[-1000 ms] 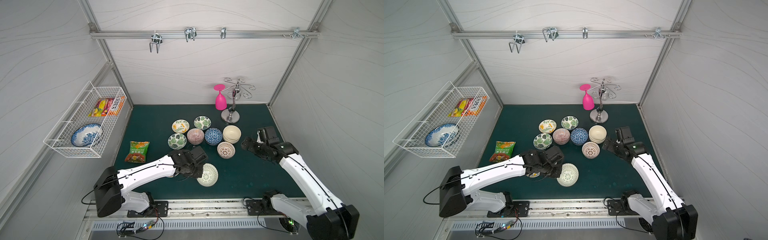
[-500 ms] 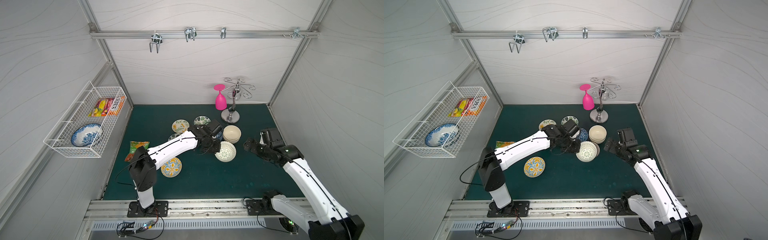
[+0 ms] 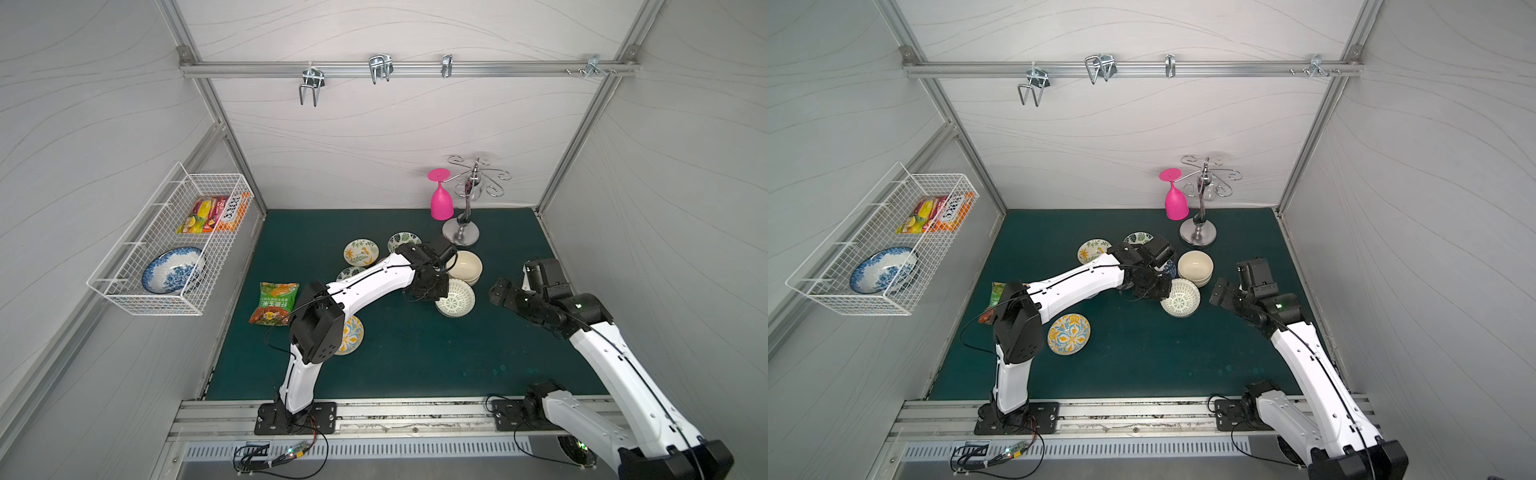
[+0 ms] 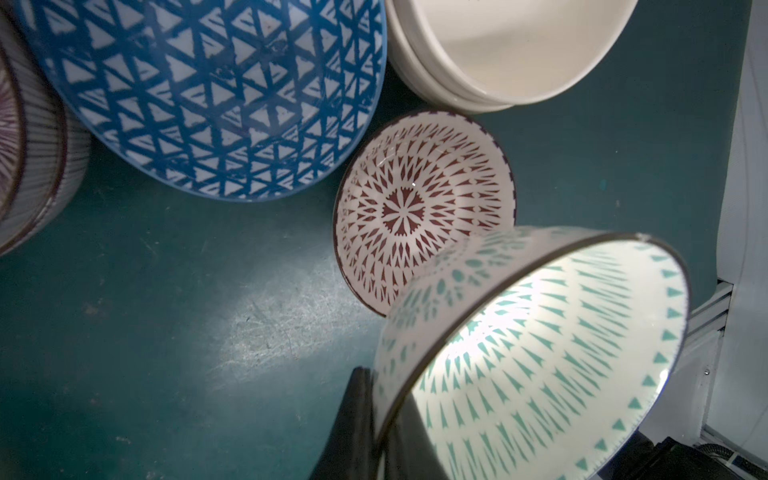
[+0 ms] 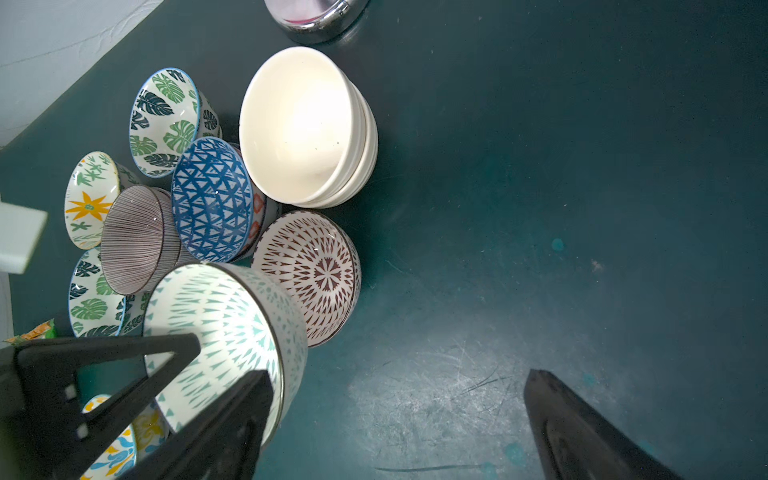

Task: Stack the bowls
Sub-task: Place the bowl on the bowl.

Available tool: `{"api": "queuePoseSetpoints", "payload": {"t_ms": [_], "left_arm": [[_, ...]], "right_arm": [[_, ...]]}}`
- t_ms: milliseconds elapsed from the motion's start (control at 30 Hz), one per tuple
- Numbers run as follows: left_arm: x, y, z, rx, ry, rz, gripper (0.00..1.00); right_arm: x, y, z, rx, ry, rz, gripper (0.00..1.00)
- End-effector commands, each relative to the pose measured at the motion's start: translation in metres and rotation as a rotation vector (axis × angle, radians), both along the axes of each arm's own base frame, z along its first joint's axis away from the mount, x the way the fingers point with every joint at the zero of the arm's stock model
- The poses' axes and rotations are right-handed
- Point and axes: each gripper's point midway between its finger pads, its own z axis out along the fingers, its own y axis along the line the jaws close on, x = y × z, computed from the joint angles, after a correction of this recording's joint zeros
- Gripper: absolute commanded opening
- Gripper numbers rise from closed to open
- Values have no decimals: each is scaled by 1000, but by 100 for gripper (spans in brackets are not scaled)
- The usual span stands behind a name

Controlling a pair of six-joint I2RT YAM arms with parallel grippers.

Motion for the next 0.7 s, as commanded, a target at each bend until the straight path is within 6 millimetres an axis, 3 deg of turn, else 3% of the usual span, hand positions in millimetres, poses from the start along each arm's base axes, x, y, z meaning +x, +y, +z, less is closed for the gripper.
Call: {"api": "queuePoseSetpoints", "payload": {"t_ms": [0, 600, 667], "left_arm": [[20, -18, 12, -63, -61, -2, 0], [36, -24, -19, -35, -79, 0, 0], [42, -30, -12, -50, -99, -3, 0]], "right_arm": [[-2, -3, 7, -13, -10, 2, 99], [-2, -1, 10, -1, -10, 10, 99], [-1, 1, 10, 8, -7, 11, 99]]}}
